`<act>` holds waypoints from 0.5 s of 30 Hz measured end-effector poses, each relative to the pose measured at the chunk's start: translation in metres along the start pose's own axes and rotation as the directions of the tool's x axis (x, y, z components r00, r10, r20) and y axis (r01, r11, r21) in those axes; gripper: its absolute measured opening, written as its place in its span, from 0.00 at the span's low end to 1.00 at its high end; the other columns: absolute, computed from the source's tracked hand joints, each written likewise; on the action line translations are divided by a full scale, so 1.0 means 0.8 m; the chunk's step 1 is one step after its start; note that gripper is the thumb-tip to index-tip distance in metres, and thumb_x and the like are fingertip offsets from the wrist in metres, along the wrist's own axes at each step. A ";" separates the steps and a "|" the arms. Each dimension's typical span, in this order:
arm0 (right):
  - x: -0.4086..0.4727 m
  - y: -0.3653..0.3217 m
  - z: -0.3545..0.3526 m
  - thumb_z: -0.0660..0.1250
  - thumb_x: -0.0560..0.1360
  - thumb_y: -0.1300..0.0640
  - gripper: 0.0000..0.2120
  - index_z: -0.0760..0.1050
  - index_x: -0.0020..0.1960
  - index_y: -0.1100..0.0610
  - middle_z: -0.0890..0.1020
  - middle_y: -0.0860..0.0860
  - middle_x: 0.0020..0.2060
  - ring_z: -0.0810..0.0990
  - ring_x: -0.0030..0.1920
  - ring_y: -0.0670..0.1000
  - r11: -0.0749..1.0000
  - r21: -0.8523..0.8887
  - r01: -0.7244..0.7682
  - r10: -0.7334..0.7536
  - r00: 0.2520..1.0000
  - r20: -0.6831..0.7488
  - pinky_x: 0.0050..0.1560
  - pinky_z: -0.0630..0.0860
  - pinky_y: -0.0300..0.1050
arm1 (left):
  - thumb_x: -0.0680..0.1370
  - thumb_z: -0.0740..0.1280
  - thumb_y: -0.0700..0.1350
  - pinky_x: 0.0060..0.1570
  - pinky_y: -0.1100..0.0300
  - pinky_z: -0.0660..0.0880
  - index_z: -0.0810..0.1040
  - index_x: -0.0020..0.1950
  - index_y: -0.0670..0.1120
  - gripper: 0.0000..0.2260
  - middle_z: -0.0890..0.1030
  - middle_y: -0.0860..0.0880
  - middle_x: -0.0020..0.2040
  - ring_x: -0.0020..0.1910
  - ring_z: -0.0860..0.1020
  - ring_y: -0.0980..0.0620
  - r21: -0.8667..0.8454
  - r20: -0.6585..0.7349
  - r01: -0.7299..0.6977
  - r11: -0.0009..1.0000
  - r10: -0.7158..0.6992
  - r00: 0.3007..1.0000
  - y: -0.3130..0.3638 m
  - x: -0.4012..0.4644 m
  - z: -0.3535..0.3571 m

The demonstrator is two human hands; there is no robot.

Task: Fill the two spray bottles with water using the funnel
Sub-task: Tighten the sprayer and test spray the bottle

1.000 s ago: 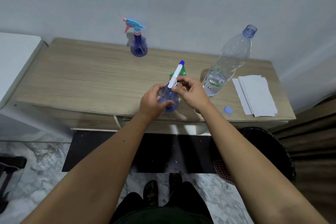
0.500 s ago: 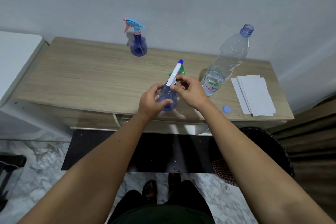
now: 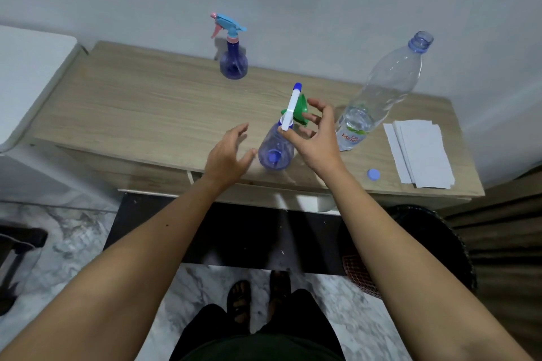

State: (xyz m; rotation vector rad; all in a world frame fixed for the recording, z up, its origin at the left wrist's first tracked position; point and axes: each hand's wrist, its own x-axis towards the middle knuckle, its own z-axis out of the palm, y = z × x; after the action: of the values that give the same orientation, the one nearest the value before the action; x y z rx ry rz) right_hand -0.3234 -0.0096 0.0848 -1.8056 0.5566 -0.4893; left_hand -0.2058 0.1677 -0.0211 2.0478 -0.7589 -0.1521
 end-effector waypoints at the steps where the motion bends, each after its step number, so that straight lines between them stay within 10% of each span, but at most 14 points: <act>1: 0.000 -0.001 0.001 0.83 0.69 0.54 0.39 0.65 0.74 0.52 0.71 0.46 0.72 0.77 0.69 0.49 1.000 0.031 0.000 -0.001 0.999 0.034 0.66 0.80 0.50 | 0.78 0.75 0.45 0.67 0.58 0.73 0.73 0.75 0.41 0.28 0.79 0.43 0.71 0.68 0.78 0.49 0.100 -0.005 -0.020 0.995 0.020 1.000 -0.012 0.000 -0.007; 6: 0.006 0.007 0.014 0.78 0.75 0.58 0.35 0.67 0.78 0.52 0.75 0.53 0.73 0.81 0.68 0.54 0.998 0.070 -0.005 -0.002 0.995 0.098 0.69 0.78 0.49 | 0.79 0.74 0.49 0.80 0.45 0.60 0.72 0.76 0.37 0.30 0.71 0.35 0.77 0.80 0.64 0.34 0.378 0.105 0.055 0.924 -0.101 0.989 -0.076 0.006 -0.037; 15: 0.020 0.018 0.023 0.77 0.74 0.63 0.26 0.73 0.69 0.51 0.81 0.61 0.60 0.82 0.41 0.44 0.989 0.129 -0.076 0.051 0.982 0.183 0.50 0.80 0.40 | 0.85 0.53 0.62 0.82 0.45 0.49 0.54 0.85 0.38 0.36 0.54 0.39 0.85 0.85 0.51 0.40 0.623 0.181 0.024 0.782 -0.174 0.968 -0.116 0.021 -0.048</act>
State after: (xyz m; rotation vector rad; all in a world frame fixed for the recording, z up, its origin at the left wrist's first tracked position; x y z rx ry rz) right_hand -0.3013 -0.0089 0.0665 -1.6763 0.4440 -0.3094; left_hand -0.1349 0.2224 -0.0702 2.7395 -0.9278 -0.2260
